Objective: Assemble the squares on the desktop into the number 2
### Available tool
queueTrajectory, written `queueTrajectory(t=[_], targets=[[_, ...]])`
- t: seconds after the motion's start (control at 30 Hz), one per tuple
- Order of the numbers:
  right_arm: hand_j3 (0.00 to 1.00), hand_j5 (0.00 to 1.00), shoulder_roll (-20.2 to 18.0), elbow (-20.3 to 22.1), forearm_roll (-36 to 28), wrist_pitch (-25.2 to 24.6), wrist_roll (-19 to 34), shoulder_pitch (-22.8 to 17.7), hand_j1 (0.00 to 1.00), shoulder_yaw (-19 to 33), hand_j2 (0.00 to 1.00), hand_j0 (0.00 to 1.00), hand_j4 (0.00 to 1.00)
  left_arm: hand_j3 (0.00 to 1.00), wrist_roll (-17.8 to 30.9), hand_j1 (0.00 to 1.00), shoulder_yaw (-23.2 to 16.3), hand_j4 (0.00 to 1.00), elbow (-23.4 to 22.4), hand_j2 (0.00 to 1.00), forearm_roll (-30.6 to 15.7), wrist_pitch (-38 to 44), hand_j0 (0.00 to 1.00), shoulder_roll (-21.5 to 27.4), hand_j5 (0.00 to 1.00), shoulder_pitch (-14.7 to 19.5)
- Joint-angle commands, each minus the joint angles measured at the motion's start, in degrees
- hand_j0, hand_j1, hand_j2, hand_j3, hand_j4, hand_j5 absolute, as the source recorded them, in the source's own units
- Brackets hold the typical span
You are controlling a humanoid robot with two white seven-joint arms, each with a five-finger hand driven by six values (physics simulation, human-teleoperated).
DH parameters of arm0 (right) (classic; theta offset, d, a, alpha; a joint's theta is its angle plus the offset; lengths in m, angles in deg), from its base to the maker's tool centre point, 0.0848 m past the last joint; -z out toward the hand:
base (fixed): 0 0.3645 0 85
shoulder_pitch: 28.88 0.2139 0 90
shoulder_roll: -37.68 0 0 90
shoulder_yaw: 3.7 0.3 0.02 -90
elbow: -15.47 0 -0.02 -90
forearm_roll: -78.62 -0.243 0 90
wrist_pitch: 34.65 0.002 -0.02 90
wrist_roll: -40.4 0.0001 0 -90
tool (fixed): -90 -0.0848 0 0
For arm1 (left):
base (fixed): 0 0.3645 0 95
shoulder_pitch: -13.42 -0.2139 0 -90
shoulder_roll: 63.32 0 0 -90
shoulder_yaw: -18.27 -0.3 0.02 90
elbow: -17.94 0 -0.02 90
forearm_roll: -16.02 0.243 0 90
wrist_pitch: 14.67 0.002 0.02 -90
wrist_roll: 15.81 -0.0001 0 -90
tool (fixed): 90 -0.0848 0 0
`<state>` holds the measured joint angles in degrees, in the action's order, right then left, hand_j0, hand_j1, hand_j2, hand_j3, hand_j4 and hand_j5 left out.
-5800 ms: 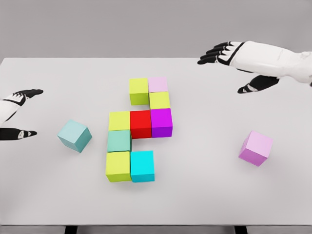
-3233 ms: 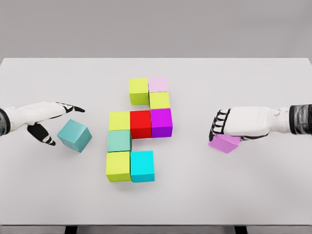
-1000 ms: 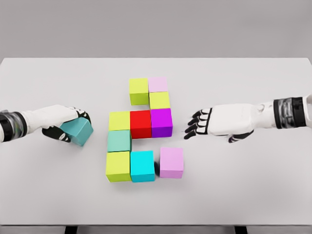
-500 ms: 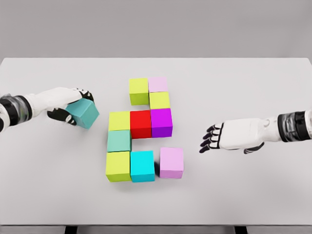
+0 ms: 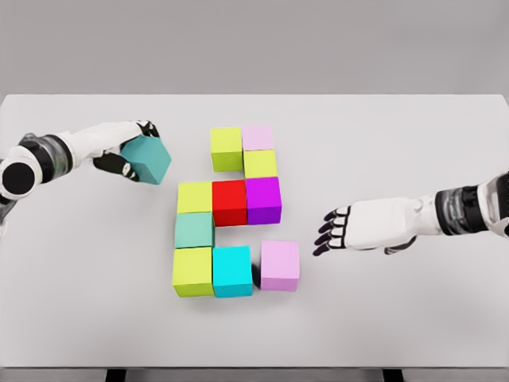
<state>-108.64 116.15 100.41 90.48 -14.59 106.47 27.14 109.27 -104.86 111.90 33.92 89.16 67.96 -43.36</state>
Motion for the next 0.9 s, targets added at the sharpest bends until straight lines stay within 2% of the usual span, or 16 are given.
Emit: queueTrajectory(t=[0.0, 0.13, 0.27, 0.3, 0.4, 0.47, 0.6, 0.87], targets=[[1.0, 1.0, 0.8, 0.0, -0.2, -0.1, 0.0, 0.0, 1.0, -0.7, 1.0, 1.0, 1.0, 0.25, -0.1, 0.25, 0.0, 0.25, -1.4, 0.25, 1.0, 2.6, 0.25, -2.4, 0.25, 0.2], [1.0, 1.0, 1.2, 0.0, -0.1, -0.1, 0.0, 0.1, 1.0, -0.8, 1.0, 1.0, 1.0, 0.25, -0.1, 0.25, -0.2, 0.25, -4.1, 0.25, 1.1, 4.0, 0.25, -4.9, 0.25, 1.7], [1.0, 1.0, 1.5, 0.0, -0.1, -0.1, 0.0, 0.3, 1.0, -0.8, 1.0, 1.0, 1.0, 0.25, -0.1, 0.25, -0.1, 0.25, -6.8, 0.25, 5.2, 9.1, 0.25, -9.1, 0.25, 2.9], [1.0, 1.0, 1.7, 0.0, -0.1, -0.1, 0.0, 0.3, 1.0, -0.8, 1.0, 1.0, 1.0, 0.25, -0.1, 0.25, -0.3, 0.25, -8.3, 0.25, 5.5, 9.7, 0.25, -10.1, 0.25, 4.3], [1.0, 1.0, 2.1, 0.0, -0.1, -0.1, 0.0, 0.3, 1.0, -0.8, 1.0, 1.0, 1.0, 0.25, -0.1, 0.25, -0.8, 0.25, -11.5, 0.25, 6.2, 9.8, 0.25, -12.0, 0.25, 6.1], [1.0, 1.0, 2.3, 0.0, -0.1, -0.1, 0.0, 0.4, 1.0, -0.8, 1.0, 1.0, 1.0, 0.25, -0.1, 0.25, -0.8, 0.25, -13.1, 0.25, 8.2, 10.1, 0.25, -14.0, 0.25, 6.6], [1.0, 1.0, 3.6, 0.0, -0.1, -0.1, 0.0, 0.8, 1.0, -0.9, 1.0, 1.0, 1.0, 0.25, -0.1, 0.25, -0.8, 0.25, -13.5, 0.25, 10.4, 13.2, 0.25, -16.7, 0.25, 6.9], [1.0, 1.0, 4.2, 0.1, 0.0, -0.1, 0.0, 0.9, 1.0, -1.0, 1.0, 1.0, 1.0, 0.25, -0.1, 0.25, -0.8, 0.25, -13.5, 0.25, 12.6, 20.0, 0.25, -19.0, 0.25, 6.9]])
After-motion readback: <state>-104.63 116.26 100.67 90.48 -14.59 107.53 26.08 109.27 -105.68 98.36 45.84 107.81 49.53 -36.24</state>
